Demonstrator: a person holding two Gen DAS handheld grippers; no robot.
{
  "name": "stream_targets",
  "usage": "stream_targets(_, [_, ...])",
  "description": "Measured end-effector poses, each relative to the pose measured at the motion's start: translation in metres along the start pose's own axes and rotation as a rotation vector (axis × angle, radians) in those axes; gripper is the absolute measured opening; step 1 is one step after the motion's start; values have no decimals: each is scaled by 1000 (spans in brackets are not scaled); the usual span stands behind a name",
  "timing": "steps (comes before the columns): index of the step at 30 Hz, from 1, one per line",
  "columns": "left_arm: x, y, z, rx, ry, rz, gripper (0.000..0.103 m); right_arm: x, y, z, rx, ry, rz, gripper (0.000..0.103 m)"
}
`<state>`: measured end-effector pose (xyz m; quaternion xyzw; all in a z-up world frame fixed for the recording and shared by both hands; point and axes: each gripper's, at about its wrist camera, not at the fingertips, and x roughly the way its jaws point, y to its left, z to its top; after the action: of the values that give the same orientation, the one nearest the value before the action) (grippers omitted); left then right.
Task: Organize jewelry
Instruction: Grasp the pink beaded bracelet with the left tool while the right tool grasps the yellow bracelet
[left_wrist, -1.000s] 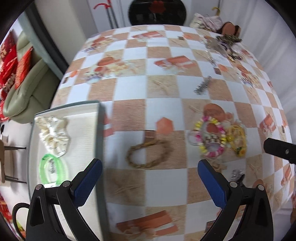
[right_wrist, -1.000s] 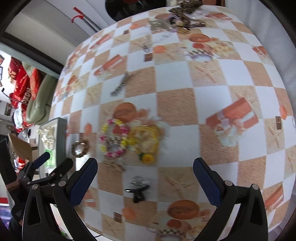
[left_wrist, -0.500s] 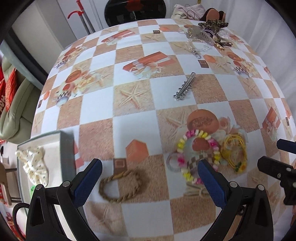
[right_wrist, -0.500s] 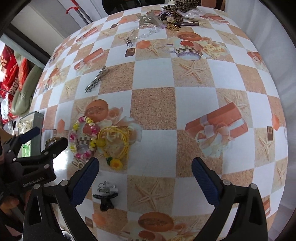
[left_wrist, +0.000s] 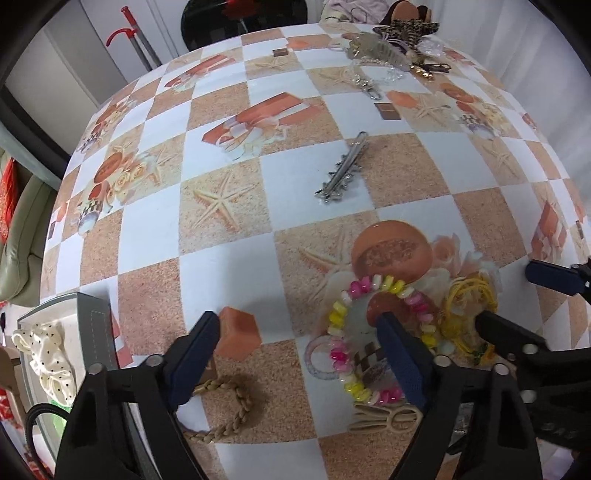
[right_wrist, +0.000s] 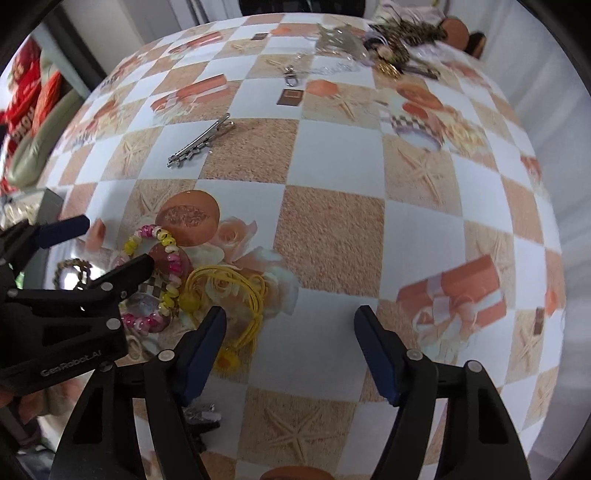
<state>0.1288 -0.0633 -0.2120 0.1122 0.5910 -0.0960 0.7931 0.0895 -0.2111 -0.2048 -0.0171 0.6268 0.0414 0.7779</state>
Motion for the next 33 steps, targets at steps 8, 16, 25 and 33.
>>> stream_targets(8, [-6,-9,-3,13,-7,-77,50,-3,15,-2,-80,-34,-10,41])
stream_targets(16, [-15,-7,-4,-25,-1,-141,13,-4,16,2,-27,-23,37,6])
stream_targets(25, [-46,6,-12,-80,-50,-174,13,-31,-7,0,97,-51,132,6])
stream_targets(33, [-77,16,-22,-125,-83,-186,13,-58,-12,0,138,-72,153,6])
